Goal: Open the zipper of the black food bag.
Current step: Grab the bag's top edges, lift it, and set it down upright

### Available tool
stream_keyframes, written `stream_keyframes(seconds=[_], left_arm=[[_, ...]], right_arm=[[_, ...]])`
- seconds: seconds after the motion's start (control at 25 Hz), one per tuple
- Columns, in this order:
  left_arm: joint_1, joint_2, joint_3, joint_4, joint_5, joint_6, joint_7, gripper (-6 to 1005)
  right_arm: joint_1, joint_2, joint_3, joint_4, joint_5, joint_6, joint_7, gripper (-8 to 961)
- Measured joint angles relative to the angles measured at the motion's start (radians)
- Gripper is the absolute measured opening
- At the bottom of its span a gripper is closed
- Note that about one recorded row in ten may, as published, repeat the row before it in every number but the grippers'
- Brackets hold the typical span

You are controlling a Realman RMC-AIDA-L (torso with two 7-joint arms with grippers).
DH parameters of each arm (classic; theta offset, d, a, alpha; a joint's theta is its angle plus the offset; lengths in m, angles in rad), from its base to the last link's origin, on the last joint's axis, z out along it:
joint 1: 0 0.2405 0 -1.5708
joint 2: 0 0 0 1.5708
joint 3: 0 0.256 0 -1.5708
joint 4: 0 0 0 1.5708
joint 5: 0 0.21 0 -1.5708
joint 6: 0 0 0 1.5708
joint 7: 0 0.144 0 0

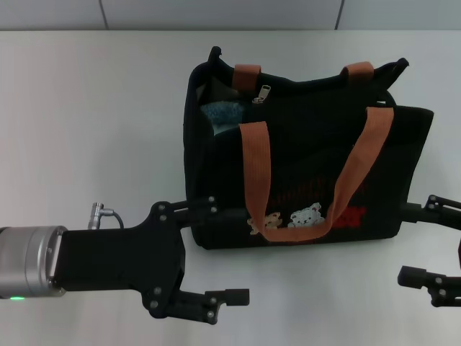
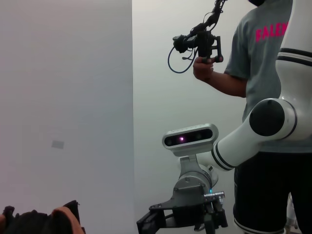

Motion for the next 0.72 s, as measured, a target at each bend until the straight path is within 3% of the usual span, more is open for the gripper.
stream_keyframes(seconds=[0.24,0.56,0.72], left_arm=[[-0.007,-0.002,0.001,-0.002,-0.003,-0.003,0.001,838],[-0.011,-0.004,0.002,-0.005,-0.003,0.001,0.011,828],[0.05,0.001,-0.083,-0.016,-0.07,0.015,0.079,822]], right_arm=[[0.006,0.013,-0.006,0.001,0.0,0.008,-0.023,835],[0.013,0.015,-0.006,0.007,0.001,0.016,-0.026,835],[0.008,0.015,0.001,0.009,0.004,0.018,-0.044,835]])
